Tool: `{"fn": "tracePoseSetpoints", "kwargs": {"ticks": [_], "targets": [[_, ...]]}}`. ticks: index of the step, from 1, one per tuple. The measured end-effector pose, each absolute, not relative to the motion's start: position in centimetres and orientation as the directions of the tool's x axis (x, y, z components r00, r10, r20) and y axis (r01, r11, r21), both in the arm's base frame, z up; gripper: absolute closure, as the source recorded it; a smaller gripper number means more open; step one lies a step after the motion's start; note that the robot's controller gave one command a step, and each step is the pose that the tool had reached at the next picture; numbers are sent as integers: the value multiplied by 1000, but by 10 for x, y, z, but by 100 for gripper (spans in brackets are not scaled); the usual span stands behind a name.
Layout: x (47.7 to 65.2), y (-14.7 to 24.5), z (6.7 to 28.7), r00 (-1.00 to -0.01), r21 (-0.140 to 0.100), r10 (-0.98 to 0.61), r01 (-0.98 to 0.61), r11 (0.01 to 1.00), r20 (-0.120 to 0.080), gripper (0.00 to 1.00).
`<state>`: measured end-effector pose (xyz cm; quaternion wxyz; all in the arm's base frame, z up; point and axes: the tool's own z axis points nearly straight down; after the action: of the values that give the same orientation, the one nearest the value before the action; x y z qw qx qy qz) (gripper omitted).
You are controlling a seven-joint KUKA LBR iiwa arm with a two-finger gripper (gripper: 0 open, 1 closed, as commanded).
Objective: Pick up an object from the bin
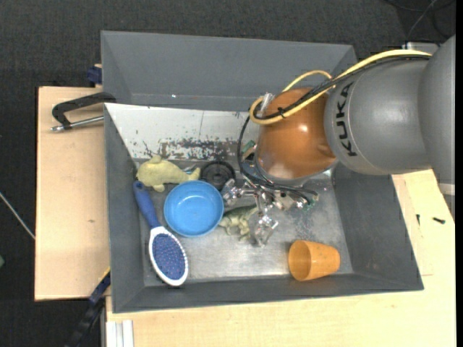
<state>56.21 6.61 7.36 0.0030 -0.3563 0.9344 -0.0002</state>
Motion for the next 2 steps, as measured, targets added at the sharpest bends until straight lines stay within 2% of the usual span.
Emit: {"fn": "tracePoseSetpoints", "kwargs": {"ticks": [1,2], "targets": [[563,66,75,-748,-1,-664,-664,748,-3,0],[565,68,77,-748,-3,-664,-664,748,-10,100]]}}
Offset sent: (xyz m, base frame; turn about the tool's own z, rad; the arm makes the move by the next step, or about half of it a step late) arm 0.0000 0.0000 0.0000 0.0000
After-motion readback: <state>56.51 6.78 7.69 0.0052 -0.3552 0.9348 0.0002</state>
